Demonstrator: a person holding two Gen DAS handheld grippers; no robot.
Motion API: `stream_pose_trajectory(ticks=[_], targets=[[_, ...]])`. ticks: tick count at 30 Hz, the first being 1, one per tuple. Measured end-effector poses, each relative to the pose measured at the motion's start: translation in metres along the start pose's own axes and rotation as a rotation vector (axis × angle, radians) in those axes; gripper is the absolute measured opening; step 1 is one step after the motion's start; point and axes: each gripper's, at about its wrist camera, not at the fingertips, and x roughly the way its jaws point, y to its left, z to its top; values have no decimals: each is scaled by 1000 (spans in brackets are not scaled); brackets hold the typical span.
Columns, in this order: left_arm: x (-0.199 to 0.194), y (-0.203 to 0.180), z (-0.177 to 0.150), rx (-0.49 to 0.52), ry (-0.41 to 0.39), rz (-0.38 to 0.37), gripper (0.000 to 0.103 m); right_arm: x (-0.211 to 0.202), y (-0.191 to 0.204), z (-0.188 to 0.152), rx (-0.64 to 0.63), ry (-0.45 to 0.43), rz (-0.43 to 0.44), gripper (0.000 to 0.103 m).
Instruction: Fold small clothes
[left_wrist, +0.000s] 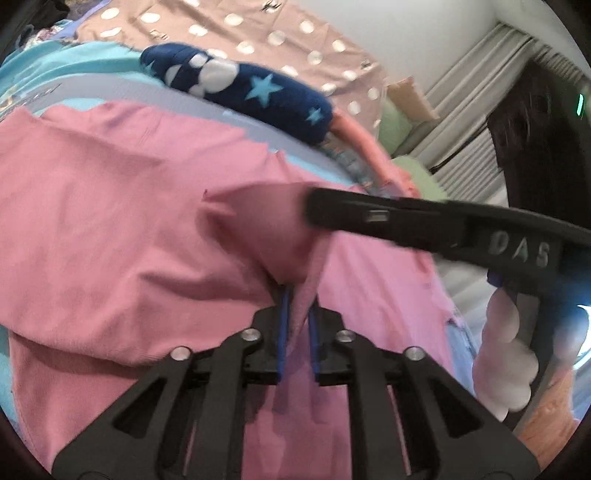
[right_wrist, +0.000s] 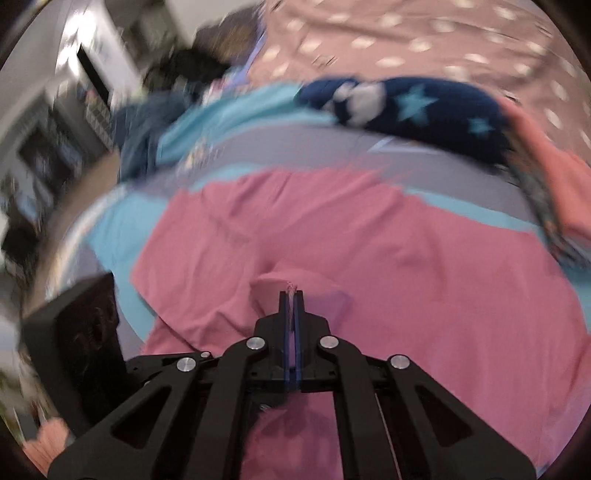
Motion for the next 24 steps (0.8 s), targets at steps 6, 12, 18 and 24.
stream_pose_trajectory(ticks=[6, 12, 18, 24], targets=[[-10, -20, -1, 94, -44, -42, 54, -60, -73, -67, 255, -146, -7, 2], [-17, -34, -5, 157, -47, -43, 59, -62, -118, -120, 384, -75, -5, 7], [-34, -32, -1, 167, -76, 7, 58, -74, -131, -99, 408, -146, 39, 39], [-80, -7, 17, 151, -253, 154, 59, -29, -123, -65, 305, -59, -68, 40]])
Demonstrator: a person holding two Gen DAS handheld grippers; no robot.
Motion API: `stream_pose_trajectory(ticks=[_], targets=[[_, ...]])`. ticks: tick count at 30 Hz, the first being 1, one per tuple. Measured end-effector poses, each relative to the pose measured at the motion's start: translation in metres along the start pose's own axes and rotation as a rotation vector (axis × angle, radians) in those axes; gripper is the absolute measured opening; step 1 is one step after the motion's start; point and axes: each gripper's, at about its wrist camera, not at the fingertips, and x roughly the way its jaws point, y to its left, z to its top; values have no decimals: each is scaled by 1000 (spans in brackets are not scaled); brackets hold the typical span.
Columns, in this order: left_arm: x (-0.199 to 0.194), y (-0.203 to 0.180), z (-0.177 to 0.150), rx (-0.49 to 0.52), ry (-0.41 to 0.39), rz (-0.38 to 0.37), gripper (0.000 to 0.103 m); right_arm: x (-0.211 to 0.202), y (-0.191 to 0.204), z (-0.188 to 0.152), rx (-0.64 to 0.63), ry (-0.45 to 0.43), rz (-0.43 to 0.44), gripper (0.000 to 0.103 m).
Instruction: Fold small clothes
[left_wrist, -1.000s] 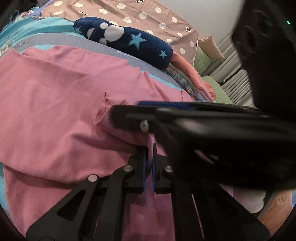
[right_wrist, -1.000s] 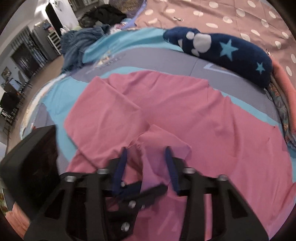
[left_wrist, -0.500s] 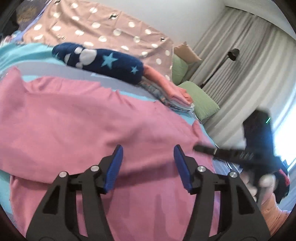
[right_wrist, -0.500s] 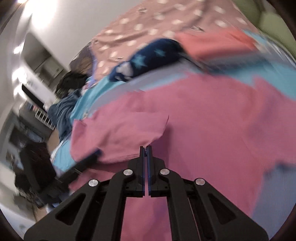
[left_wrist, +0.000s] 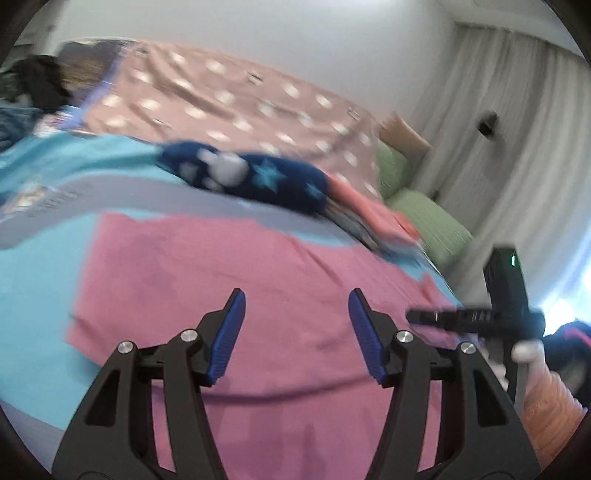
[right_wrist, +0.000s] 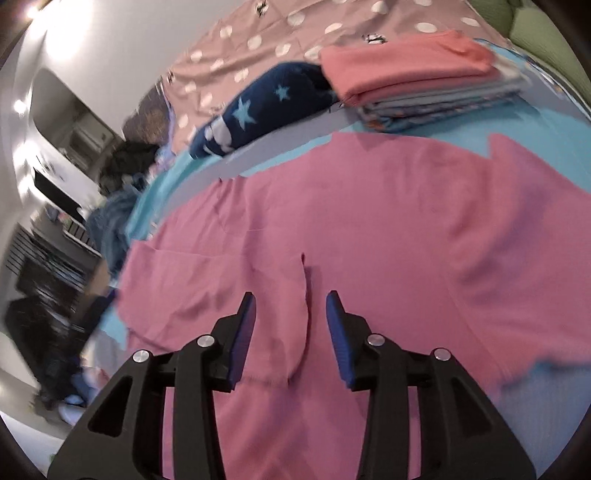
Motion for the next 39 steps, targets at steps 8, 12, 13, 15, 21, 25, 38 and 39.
stream_pose_trajectory(ticks=[8, 12, 13, 15, 21, 25, 38, 39], targets=[[-42, 86, 20, -66, -129, 447, 62, -36, 24, 8, 8, -189, -39, 1], [-54, 108, 20, -115, -92, 385, 62, -63, 7, 34, 8, -319, -235, 1], [-55, 109, 19, -109, -79, 362, 63, -62, 2, 35, 15, -305, -267, 1], [-51, 106, 15, -75, -36, 315, 67, -48, -15, 35, 58, -211, -269, 7], [-10, 62, -9, 125, 150, 254, 67, -39, -12, 31, 77, -212, -325, 28], [-6, 48, -15, 202, 173, 242, 66, -28, 48, 48, -108, -154, -208, 36], [3, 74, -15, 81, 235, 236, 33, 134, 267, 74, -616, 180, -29, 41], [3, 73, -15, 81, 232, 228, 32, 145, 277, 76, -644, 183, -29, 41]])
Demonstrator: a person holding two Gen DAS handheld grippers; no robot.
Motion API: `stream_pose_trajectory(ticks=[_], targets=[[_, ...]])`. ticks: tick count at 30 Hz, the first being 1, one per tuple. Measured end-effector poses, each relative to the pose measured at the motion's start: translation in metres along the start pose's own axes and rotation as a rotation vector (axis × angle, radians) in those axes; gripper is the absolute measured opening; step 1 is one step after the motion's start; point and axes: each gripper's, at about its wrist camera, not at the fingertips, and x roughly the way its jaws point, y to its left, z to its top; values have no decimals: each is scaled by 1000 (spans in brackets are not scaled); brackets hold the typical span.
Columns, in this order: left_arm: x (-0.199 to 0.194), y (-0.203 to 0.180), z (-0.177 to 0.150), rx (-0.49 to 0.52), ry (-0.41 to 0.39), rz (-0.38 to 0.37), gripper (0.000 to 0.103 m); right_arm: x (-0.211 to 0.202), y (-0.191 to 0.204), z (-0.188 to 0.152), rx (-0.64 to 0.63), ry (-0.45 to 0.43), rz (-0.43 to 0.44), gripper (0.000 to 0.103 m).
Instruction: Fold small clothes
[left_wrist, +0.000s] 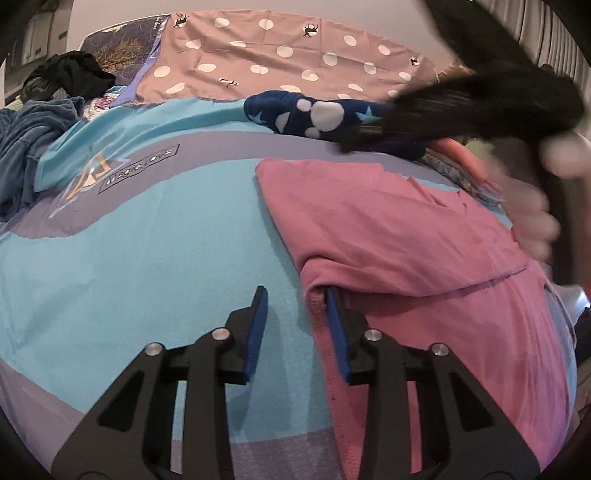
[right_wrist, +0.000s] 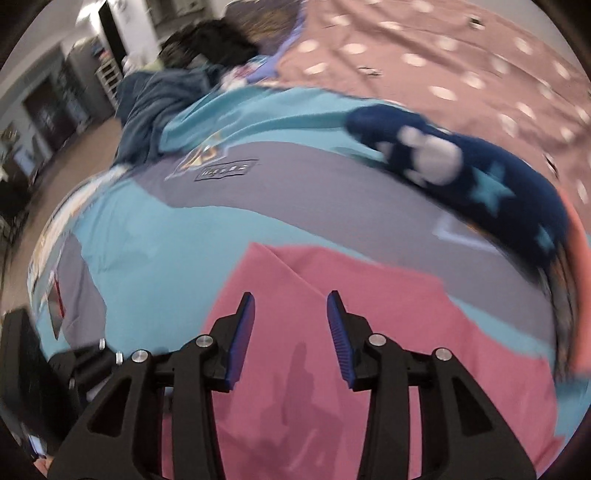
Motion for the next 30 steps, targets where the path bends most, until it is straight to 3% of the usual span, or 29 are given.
stream_pose_trajectory(ticks=[2, 4, 6, 7, 8, 9, 12, 15, 17, 18, 19, 20, 21, 22, 23, 24, 25, 26, 28, 30], targets=[[-1, -1, 0, 5, -9, -12, 32, 16, 5, 12, -19, 17, 5, 44], [-2, -1, 1, 4, -19, -18, 33, 34, 5, 21, -7, 60, 39, 55], [-2, -1, 1, -2, -23, -17, 32, 53, 7, 28, -2, 101, 69, 56], [-2, 0, 1, -8, -25, -14, 26, 62, 10, 28, -13, 120, 73, 52], [-3, 3, 2, -26, -24, -3, 15, 67, 14, 29, -33, 133, 72, 35], [-4, 6, 2, -40, -16, 11, 0, 73, 20, 31, -53, 147, 59, 3], [-8, 17, 0, -20, 4, 253, 0, 82, 26, 40, -31, 95, 65, 2], [-8, 42, -3, -118, 18, 203, 0, 93, 17, 47, 62, 37, 108, 0], [-16, 47, -1, -153, -37, 107, 0, 96, 12, 48, 98, 14, 135, 0], [-19, 47, 0, -163, -65, 47, 3, 97, 10, 47, 112, 27, 141, 0], [-24, 41, 1, -159, -99, -53, 21, 95, 9, 46, 112, 35, 141, 0], [-25, 35, 1, -143, -108, -89, 36, 91, 8, 45, 106, 35, 139, 1], [-24, 23, 0, -97, -109, -95, 59, 83, 6, 44, 96, 30, 136, 1], [-19, 12, 0, -48, -94, -71, 59, 76, 4, 43, 88, 32, 141, 9], [-14, 5, -1, -18, -72, -53, 58, 71, 2, 42, 82, 38, 149, 17], [-9, 1, 0, -6, -51, -49, 56, 65, -1, 40, 75, 49, 153, 36], [-1, -1, 1, -12, -21, -60, 51, 62, -1, 39, 63, 54, 153, 41], [4, 0, 2, -30, -1, -73, 46, 60, -1, 38, 43, 61, 147, 41], [15, 11, 6, -99, 33, -97, 19, 63, 4, 35, 7, 89, 123, 41], [19, 24, 7, -174, 33, -132, 7, 72, 13, 33, -17, 114, 99, 40]])
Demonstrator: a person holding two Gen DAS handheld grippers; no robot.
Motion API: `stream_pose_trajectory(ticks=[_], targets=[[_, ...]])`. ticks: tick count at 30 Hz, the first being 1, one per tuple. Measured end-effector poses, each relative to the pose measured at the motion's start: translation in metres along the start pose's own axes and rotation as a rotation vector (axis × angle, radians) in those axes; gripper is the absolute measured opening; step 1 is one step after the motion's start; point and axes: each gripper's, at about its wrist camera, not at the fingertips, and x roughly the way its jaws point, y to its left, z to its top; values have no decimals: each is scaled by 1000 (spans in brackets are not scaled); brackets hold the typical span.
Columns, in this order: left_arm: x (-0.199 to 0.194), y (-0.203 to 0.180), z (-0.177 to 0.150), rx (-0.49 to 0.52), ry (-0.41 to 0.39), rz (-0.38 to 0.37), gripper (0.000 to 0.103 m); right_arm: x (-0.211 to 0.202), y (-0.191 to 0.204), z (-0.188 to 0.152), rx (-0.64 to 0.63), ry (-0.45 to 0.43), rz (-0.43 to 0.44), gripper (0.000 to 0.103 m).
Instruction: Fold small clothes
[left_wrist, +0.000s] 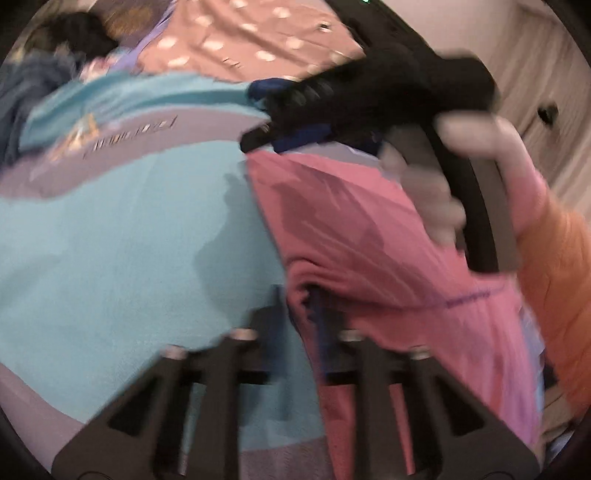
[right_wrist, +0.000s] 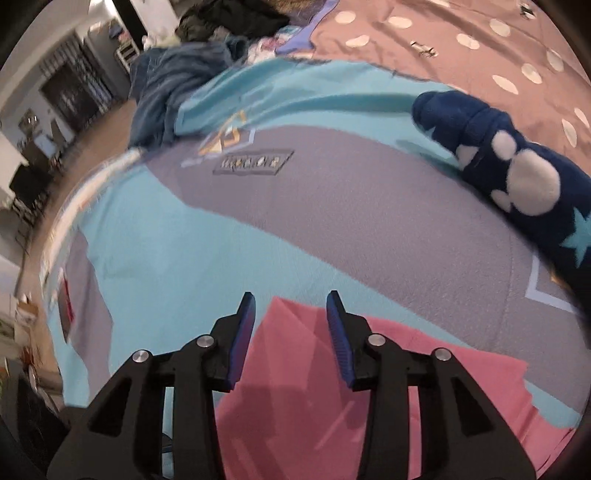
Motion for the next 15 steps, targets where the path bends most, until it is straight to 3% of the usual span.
stream_pose_trajectory(ticks=[1, 2, 5, 9, 12, 15], targets=[[-2, 6, -1, -31, -7, -29, 5, 4, 5, -1, -21, -2, -32, 16], [-4, 8, -2, -37, -9, -26, 5, 8, 11, -1, -41, -12, -74, 3], [-10, -2, -9, 20, 5, 41, 4, 12, 10, 2, -4, -64, -101, 2], [-9, -11, -13, 77, 16, 97, 4, 13, -11, 6, 110, -125, -62, 0], [-12, -13, -15, 92, 11, 112, 4, -4, -34, 1, 216, -171, -47, 1], [-19, -15, -16, 99, -16, 111, 6, -41, -49, -28, 268, -199, 4, 2]])
